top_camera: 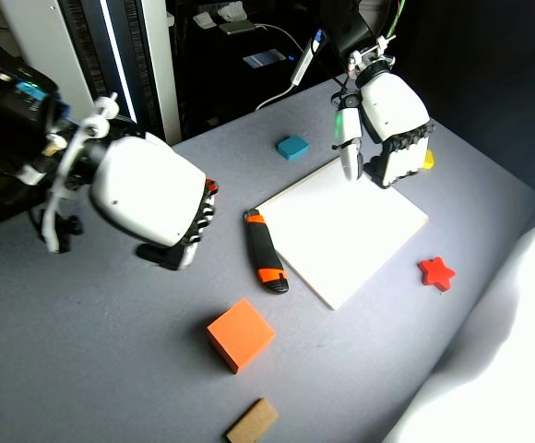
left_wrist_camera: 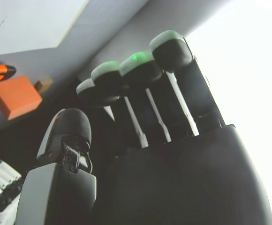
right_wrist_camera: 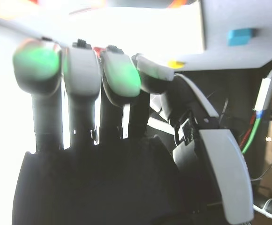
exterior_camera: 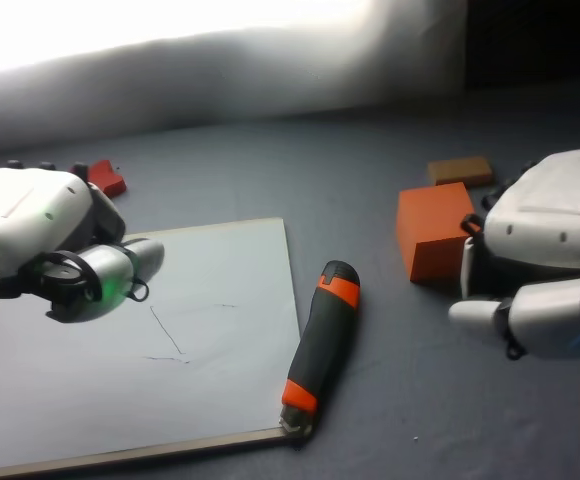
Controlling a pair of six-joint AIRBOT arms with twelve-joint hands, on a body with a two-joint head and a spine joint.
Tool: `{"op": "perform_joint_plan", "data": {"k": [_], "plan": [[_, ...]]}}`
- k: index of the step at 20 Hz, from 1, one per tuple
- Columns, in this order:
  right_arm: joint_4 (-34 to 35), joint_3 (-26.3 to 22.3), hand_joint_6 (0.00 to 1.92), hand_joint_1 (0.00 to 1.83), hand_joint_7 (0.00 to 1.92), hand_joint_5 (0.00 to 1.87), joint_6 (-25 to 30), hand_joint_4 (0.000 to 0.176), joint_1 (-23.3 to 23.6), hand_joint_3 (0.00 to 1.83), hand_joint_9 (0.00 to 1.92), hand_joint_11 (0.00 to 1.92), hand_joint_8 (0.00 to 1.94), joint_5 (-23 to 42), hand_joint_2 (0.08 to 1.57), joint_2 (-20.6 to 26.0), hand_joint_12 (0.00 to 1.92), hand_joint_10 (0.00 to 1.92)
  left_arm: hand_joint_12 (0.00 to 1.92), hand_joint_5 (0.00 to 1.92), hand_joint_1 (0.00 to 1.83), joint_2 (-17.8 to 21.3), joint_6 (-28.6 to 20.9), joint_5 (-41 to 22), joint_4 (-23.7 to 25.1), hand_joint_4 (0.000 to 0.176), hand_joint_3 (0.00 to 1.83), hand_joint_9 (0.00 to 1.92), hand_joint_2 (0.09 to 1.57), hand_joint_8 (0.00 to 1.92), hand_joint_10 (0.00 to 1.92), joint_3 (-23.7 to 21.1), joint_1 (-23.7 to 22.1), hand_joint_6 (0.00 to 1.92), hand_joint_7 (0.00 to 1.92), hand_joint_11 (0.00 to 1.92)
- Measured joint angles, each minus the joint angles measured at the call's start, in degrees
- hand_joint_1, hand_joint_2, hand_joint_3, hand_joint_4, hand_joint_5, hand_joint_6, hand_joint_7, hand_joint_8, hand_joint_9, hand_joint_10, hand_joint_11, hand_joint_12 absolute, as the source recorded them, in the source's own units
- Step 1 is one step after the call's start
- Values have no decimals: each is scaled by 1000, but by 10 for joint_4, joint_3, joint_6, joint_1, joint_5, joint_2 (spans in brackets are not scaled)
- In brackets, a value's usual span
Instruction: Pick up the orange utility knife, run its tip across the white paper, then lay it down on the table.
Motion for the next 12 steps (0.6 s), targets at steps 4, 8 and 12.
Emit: {"op": "perform_joint_plan", "data": {"k": [4,8,12], "plan": [[28,-20,1916,39,1344,1154,-28,176,-4,391,1415,1376,1910,9,1403,43,1921,1921,1921,963,199,0,-5,17,7,0,5,1159,1473,1921,1921,-8,-2,1917,1103,1093],[79,-45,1920,89,1305,1119,-50,176,-19,401,1377,1339,1902,46,1378,79,1921,1921,1921,923,196,0,-4,19,9,0,2,1108,1474,1920,1921,-13,-16,1908,1050,1037],[100,-56,1921,66,1294,1115,-56,169,-27,416,1368,1330,1913,97,1369,91,1921,1921,1921,916,232,-1,0,24,8,0,0,1101,1465,1921,1921,-18,-19,1920,1050,1034]]}}
